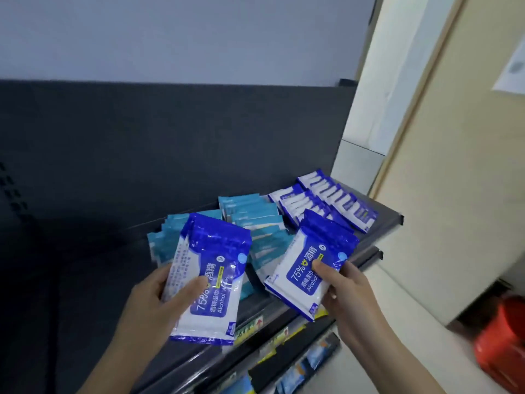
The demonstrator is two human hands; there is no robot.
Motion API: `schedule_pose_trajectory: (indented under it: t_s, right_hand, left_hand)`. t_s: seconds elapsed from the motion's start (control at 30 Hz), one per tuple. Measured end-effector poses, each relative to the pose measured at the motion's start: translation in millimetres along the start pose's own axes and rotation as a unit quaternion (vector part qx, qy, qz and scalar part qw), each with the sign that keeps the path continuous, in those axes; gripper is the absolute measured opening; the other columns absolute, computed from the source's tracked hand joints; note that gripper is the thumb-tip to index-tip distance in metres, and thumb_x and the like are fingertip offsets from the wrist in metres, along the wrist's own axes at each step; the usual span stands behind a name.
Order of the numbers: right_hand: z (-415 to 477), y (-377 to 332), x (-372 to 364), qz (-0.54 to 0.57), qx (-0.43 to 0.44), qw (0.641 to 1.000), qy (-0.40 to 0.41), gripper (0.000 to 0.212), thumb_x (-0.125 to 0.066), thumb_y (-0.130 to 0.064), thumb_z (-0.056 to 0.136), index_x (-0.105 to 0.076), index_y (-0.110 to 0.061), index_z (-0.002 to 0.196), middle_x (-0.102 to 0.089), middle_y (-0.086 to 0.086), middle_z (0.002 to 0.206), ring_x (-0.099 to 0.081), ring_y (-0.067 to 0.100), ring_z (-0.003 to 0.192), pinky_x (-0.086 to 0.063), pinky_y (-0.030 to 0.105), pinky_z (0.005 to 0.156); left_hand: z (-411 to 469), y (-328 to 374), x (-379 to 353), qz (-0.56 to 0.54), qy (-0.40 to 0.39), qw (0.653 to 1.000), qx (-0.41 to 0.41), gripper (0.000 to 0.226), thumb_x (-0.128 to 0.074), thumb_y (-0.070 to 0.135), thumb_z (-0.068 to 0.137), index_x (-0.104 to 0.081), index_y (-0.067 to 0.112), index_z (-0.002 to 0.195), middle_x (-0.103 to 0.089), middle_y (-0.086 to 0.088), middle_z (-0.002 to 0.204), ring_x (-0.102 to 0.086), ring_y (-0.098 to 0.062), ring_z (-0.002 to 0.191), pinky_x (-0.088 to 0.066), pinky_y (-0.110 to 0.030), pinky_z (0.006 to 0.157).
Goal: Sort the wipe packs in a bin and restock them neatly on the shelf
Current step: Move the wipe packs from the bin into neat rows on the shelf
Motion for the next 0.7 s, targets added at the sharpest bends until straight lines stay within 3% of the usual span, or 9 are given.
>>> schedule_pose_trajectory:
  t_s: [0.1,0.23,0.4,0.5,0.6,0.7]
  right_hand:
    - [8.8,-7.0,27.6,0.01,0.018,0.998,0.059,0.023,-0.062,-0.005,0.085,-0.059,-0.005,0.107,-0.074,0.005,0.087,-0.07,0.014,0.064,-0.054,0.026,0.054]
    - [21.2,-14.1,60.9,0.02,0.031,0.994,0.103,0.02,-0.061,-0.005,0.086,-0.059,-0.007,0.106,-0.075,0.001,0.08,-0.07,0.014,0.063,-0.054,0.028,0.056]
    - [53.1,-31.0,109.6,0.032,0.043,0.989,0.138,0.028,-0.064,-0.011,0.085,-0.058,-0.007,0.112,-0.073,0.006,0.095,-0.071,0.016,0.071,-0.053,0.033,0.064]
    - [82.5,-42.4,140.5,0.04,0.041,0.989,0.133,0.03,-0.065,-0.013,0.085,-0.057,-0.007,0.114,-0.071,0.008,0.101,-0.071,0.018,0.076,-0.053,0.033,0.064]
    - [118.5,-56.6,172.6,0.051,0.035,0.992,0.109,0.027,-0.064,-0.011,0.085,-0.057,-0.008,0.112,-0.071,0.008,0.1,-0.071,0.016,0.072,-0.052,0.03,0.061]
    - [158.5,-71.9,201.7,0.054,0.015,0.995,0.082,0.026,-0.063,-0.011,0.085,-0.057,-0.009,0.111,-0.071,0.008,0.099,-0.07,0.017,0.071,-0.052,0.03,0.059]
  left_hand:
    - [27.2,0.9,-32.9,0.009,-0.057,0.998,-0.004,0.011,-0.078,0.024,0.077,-0.072,0.026,0.086,-0.075,0.004,0.081,-0.072,-0.017,0.072,-0.056,-0.048,0.077]
    - [53.9,6.7,-81.0,0.022,-0.116,0.993,-0.009,0.019,-0.071,0.03,0.08,-0.067,0.026,0.098,-0.074,0.011,0.086,-0.071,-0.01,0.073,-0.056,-0.038,0.072]
    - [78.6,16.3,-151.1,0.048,-0.165,0.985,-0.025,0.021,-0.07,0.023,0.084,-0.064,0.022,0.103,-0.074,0.009,0.086,-0.072,-0.013,0.072,-0.056,-0.031,0.06]
    - [94.6,21.9,-195.4,0.111,-0.182,0.977,-0.03,0.017,-0.072,0.033,0.082,-0.064,0.025,0.095,-0.074,0.006,0.083,-0.072,-0.015,0.07,-0.059,-0.043,0.067]
    - [110.0,28.4,-242.0,0.181,-0.15,0.971,-0.034,0.022,-0.075,0.039,0.078,-0.064,0.024,0.09,-0.073,0.006,0.078,-0.069,-0.008,0.064,-0.059,-0.035,0.065]
    - [123.2,29.4,-283.4,0.201,-0.139,0.969,0.015,0.027,-0.076,0.039,0.076,-0.062,0.022,0.092,-0.073,0.002,0.079,-0.07,-0.008,0.062,-0.059,-0.031,0.061]
Point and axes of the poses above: each hand's wrist, its own z-axis towards the middle knuckle, its own x-axis out of the back of the hand, y = z × x, the point moved 4 cm from there along z, towards the middle knuckle
